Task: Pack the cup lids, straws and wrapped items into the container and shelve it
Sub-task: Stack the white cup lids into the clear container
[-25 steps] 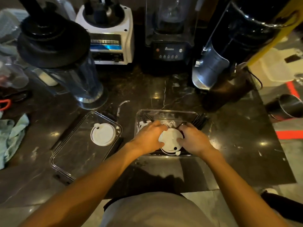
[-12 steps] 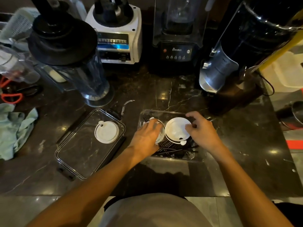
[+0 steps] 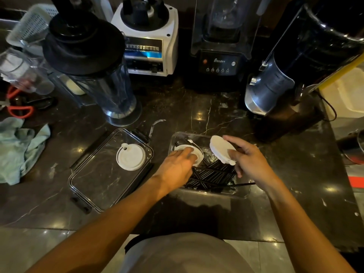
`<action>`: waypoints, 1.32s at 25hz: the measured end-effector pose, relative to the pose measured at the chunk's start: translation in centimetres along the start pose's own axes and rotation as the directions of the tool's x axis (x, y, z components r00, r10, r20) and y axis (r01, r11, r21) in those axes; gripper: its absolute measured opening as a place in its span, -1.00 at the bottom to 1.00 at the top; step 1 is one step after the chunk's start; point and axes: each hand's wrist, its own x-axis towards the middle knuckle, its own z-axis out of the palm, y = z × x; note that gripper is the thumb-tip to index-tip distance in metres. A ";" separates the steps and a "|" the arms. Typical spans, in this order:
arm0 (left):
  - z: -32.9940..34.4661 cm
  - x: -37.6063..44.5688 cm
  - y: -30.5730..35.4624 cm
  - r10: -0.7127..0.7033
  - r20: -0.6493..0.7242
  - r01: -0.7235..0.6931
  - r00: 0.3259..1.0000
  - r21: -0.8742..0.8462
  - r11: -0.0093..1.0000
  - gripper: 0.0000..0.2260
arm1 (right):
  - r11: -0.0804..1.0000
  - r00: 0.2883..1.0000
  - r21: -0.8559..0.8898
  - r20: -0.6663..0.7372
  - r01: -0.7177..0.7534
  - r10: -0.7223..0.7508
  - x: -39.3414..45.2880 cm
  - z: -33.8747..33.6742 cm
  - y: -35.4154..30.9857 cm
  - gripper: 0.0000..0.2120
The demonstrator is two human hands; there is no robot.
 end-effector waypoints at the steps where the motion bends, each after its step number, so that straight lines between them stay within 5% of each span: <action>1: 0.0 -0.1 0.0 0.032 -0.032 -0.033 0.999 -0.026 0.999 -0.57 | 1.000 1.000 0.013 0.015 -0.011 0.011 -0.1 0.1 -0.1 -0.55; 4: -0.1 -0.3 -0.2 0.072 -0.084 -0.080 0.994 -0.095 0.992 -0.54 | 1.000 1.000 0.003 0.011 -0.022 0.022 -0.4 0.6 -0.1 -0.66; 9: -0.2 0.3 -0.5 -0.108 -0.097 0.051 0.989 -0.461 0.886 -0.62 | 0.993 0.998 0.097 -0.002 -0.068 0.068 -0.7 0.8 -0.1 -0.78; 14: -1.4 0.9 -1.4 -0.330 -0.011 0.207 0.944 -0.758 0.619 -0.56 | 0.882 0.976 0.431 0.179 -0.192 0.125 -1.0 1.2 -0.2 -0.64; 17: -1.9 1.1 -2.1 -0.430 -0.016 0.179 0.903 -0.895 0.409 -0.56 | 0.773 0.952 0.591 0.302 -0.230 0.052 -1.2 1.1 0.1 -0.58; 21: -2.8 0.9 -2.5 -0.531 -0.090 0.066 0.842 -0.961 0.267 -0.65 | 0.674 0.953 0.719 0.294 -0.168 -0.075 -1.5 1.1 -0.2 -0.77; 25: -3.8 0.4 -2.7 -0.630 -0.049 -0.014 0.775 -0.998 0.061 -0.78 | 0.843 0.984 0.537 0.166 -0.036 -0.064 -1.5 1.8 -1.0 -0.80; 28: -4.2 0.0 -2.1 -0.567 0.110 -0.005 0.816 -0.980 -0.198 -0.90 | 0.837 0.979 0.546 0.187 -0.031 -0.085 -2.0 2.5 -1.7 -0.80; 33: -3.8 -0.4 0.2 -0.417 0.150 -0.013 0.896 -0.932 -0.363 -0.96 | 0.803 0.939 0.575 0.339 -0.158 -0.058 -2.5 3.9 -1.5 -0.69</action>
